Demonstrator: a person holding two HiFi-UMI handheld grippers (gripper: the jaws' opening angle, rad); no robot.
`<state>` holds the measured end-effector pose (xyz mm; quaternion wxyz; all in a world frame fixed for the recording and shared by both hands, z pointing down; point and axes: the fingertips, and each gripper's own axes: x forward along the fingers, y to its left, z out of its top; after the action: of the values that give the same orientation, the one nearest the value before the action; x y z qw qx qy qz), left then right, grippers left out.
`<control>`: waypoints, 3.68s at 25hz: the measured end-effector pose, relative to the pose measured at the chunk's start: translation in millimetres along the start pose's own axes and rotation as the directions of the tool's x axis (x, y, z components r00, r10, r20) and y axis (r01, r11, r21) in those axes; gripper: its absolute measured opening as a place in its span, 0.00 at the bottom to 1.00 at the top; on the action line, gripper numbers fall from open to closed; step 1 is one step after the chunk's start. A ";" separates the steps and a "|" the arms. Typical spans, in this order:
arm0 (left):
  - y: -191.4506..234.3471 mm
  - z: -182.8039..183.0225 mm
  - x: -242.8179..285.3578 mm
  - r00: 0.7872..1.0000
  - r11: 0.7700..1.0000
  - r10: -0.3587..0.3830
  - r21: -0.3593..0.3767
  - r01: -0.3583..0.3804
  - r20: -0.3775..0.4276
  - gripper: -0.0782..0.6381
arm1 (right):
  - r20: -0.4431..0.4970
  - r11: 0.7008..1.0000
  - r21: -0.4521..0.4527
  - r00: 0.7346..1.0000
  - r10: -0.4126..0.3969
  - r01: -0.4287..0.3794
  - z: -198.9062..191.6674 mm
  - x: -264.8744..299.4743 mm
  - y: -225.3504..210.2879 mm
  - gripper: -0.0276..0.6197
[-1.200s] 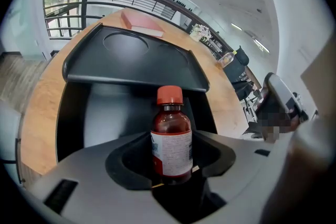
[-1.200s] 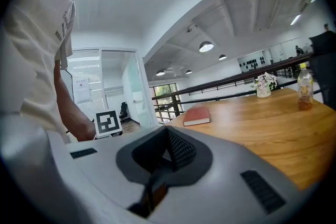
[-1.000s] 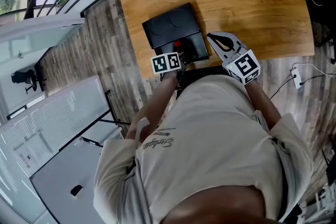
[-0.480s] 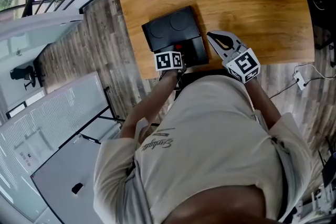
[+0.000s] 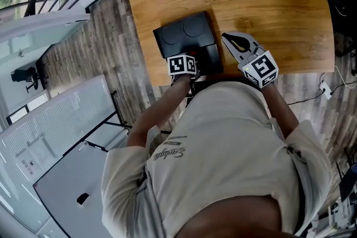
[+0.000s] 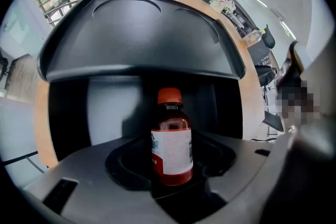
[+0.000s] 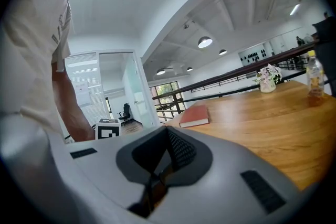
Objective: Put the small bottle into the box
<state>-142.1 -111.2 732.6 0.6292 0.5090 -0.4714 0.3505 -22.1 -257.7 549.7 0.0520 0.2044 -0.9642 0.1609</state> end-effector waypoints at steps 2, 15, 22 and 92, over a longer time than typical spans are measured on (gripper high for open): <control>0.2 -0.6 0.2 1.000 1.000 0.009 0.015 -0.009 -0.004 0.43 | 0.000 1.000 0.000 1.000 0.003 -0.003 0.1 1.6 0.9 0.03; -2.1 1.4 -4.8 0.999 0.996 0.015 0.090 -0.019 0.046 0.46 | -0.010 1.000 -0.022 1.000 0.013 -0.013 -1.2 -4.3 18.8 0.04; -6.6 16.5 -32.2 0.979 0.995 -0.052 0.097 0.033 0.198 0.46 | -0.019 0.998 -0.068 1.000 0.011 -0.012 6.4 -1.3 40.2 0.03; -13.0 77.8 -390.2 0.259 0.906 -0.386 0.417 -0.075 0.886 0.15 | 0.214 0.939 -0.345 0.974 0.077 0.002 200.1 39.9 148.7 0.04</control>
<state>-269.4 -174.6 360.8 0.1389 0.7706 -0.6219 -0.0087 -126.3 -210.5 324.7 -0.0253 0.1905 -0.9808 -0.0326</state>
